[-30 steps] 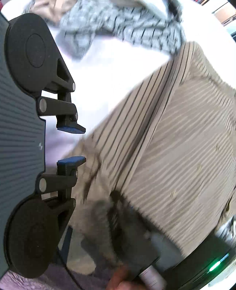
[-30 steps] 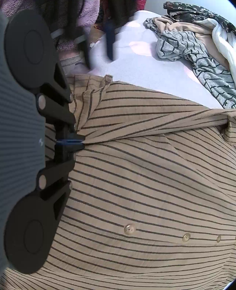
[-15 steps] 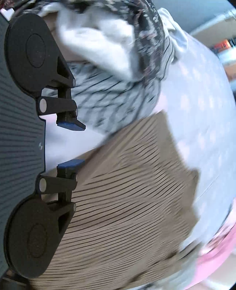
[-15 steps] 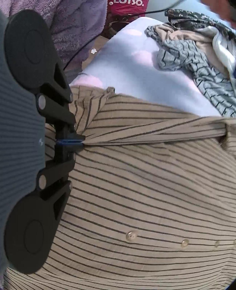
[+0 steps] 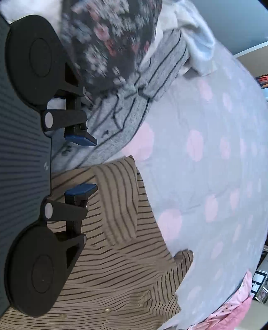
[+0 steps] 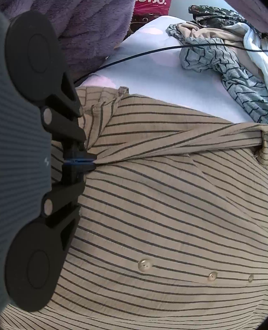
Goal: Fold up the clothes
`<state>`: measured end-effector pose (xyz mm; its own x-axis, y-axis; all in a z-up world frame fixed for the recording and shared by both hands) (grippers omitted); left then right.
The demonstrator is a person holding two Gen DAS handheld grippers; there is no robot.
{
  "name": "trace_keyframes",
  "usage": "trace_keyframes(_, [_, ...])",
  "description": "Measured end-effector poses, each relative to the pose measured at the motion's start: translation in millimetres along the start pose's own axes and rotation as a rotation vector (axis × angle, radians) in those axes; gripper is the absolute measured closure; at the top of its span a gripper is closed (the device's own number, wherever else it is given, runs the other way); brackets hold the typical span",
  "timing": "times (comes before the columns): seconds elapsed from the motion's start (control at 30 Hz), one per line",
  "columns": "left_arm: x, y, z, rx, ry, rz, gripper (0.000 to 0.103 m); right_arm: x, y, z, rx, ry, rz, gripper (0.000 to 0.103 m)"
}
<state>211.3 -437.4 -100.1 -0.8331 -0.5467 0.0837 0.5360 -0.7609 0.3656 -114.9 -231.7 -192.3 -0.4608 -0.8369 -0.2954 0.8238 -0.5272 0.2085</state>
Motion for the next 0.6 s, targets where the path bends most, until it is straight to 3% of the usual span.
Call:
trace_keyframes(0.2, [-11,11,-35,-0.062,-0.069,0.108,0.065,3,-1,-5,-0.014,0.003,0.011,0.102])
trace_keyframes(0.33, [-16,5,-47,-0.054,-0.064,0.143,0.067,5,1,-8,-0.026,0.008,0.009,0.101])
trace_keyframes(0.47, [-18,6,-39,-0.009,-0.078,0.174,0.095,5,2,-8,-0.028,0.008,0.008,0.101])
trace_keyframes(0.6, [-13,11,-13,0.051,-0.126,0.186,0.103,-1,0,2,-0.003,-0.007,0.040,0.101])
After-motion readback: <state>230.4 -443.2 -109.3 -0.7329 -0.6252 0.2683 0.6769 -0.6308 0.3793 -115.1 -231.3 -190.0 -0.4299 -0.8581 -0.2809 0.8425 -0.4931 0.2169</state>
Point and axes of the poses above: each gripper's, at about its wrist camera, not at the fingertips, and z roughly against the way its jaws point, x to its right, y to its top, the point moved 6 cm from there along -z, roughly the way its jaws point, and after that the axes turned 13 degrees about z, right-handed, at the moved point
